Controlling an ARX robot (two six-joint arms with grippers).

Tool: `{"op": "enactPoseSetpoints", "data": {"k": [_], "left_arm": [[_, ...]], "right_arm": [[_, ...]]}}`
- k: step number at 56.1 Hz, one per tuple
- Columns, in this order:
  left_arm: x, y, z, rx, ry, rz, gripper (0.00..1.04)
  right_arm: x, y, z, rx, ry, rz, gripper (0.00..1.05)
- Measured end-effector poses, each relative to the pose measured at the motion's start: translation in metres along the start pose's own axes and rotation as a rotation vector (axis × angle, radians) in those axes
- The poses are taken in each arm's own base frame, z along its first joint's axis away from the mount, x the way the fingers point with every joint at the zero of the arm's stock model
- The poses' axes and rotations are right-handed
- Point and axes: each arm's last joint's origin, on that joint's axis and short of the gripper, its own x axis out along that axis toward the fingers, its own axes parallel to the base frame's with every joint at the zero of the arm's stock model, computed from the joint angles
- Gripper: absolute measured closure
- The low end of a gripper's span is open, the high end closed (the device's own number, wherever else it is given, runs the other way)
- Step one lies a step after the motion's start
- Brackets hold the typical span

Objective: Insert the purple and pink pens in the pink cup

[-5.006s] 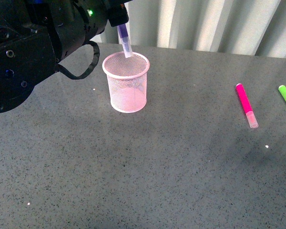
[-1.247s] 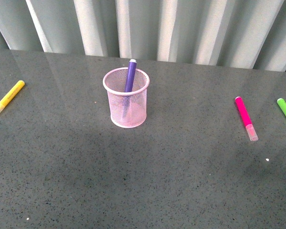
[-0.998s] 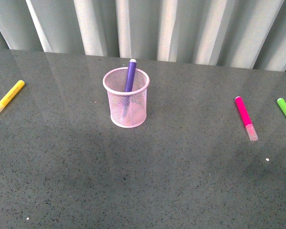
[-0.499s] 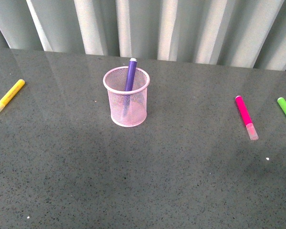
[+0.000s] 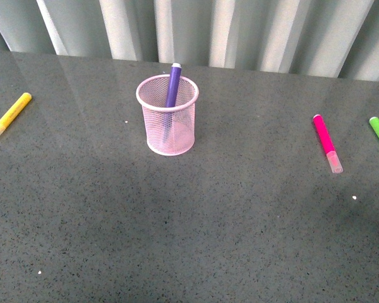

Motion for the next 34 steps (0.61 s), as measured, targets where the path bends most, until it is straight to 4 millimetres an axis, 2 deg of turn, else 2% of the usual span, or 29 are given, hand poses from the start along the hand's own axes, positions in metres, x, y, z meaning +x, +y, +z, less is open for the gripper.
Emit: {"op": "enactPoseSetpoints", "data": {"k": [5, 10, 18, 27, 34], "left_arm": [[0.0, 0.0, 0.0, 0.0, 0.0, 0.0, 0.07], [0.0, 0.0, 0.0, 0.0, 0.0, 0.0, 0.07], [0.0, 0.0, 0.0, 0.0, 0.0, 0.0, 0.07], [0.0, 0.0, 0.0, 0.0, 0.0, 0.001, 0.07], [0.0, 0.0, 0.0, 0.0, 0.0, 0.001, 0.07]], "right_arm": [[0.02, 0.002, 0.015, 0.028, 0.037, 0.006, 0.07], [0.049, 0.009, 0.032, 0.058, 0.099, 0.048, 0.07], [0.104, 0.022, 0.039, 0.095, 0.302, 0.068, 0.07], [0.149, 0.034, 0.045, 0.149, 0.463, 0.073, 0.07], [0.191, 0.049, 0.062, 0.23, 0.557, 0.103, 0.07]]}}
